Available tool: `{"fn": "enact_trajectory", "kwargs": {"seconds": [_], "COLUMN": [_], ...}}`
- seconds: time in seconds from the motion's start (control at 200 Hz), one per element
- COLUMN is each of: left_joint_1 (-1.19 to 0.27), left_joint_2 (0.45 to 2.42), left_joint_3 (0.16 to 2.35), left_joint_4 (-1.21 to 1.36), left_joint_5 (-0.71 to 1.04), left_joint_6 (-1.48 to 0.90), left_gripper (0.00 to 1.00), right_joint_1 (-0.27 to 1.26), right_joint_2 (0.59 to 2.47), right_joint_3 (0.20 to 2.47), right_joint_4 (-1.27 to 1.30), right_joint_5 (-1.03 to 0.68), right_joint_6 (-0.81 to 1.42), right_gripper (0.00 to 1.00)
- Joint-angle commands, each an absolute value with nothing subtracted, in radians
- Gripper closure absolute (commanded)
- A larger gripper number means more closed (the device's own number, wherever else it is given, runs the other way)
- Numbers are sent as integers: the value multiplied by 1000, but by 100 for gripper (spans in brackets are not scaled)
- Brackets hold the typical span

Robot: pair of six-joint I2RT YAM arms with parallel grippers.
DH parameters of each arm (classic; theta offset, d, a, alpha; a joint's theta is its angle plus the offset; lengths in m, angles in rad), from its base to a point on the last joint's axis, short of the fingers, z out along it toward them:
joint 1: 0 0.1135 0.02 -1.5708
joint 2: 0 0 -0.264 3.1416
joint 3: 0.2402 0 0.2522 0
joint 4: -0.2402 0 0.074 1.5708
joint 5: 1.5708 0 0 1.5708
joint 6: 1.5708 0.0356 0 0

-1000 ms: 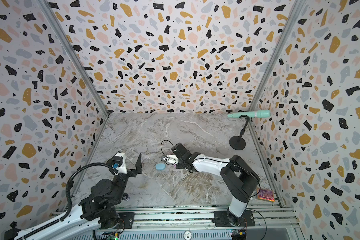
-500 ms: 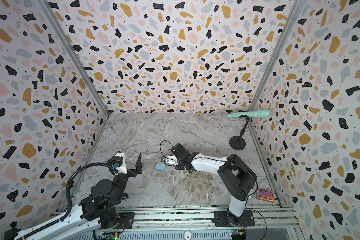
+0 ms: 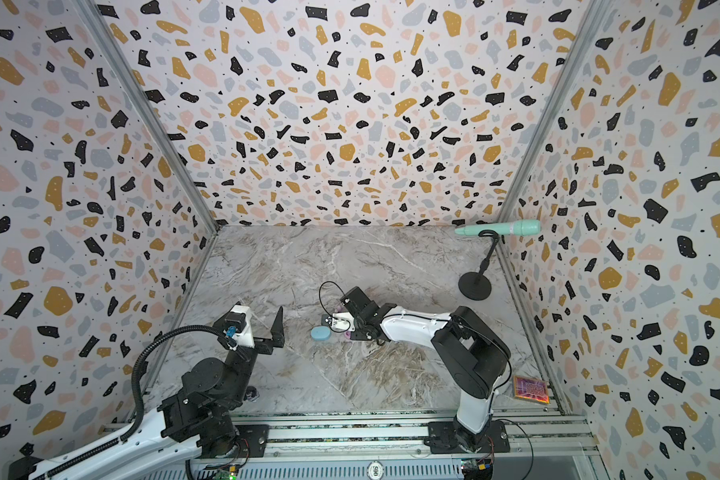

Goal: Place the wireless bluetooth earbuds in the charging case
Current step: 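Open the right gripper to release the lid and lift it away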

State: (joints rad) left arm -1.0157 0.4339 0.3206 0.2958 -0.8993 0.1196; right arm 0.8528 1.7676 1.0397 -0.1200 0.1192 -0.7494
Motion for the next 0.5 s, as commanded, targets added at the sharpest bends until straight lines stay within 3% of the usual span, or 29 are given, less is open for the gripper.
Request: {"fn": "enact_trajectory", "kwargs": {"seconds": [0.0, 0.496], "left_joint_1": [-1011, -1011], "left_joint_2": [431, 431], "left_joint_3": [311, 310], "left_joint_4": [345, 345], "left_joint_5": [-904, -904], "left_joint_6": [131, 131], "left_gripper": [0, 0], "right_joint_1": [854, 859], "right_joint_2": [1772, 1766], "right_joint_3": [1083, 1091], "right_joint_4": [-150, -155], "right_joint_5": [106, 110], "right_joint_6": [-738, -731], "right_gripper": [100, 79]}}
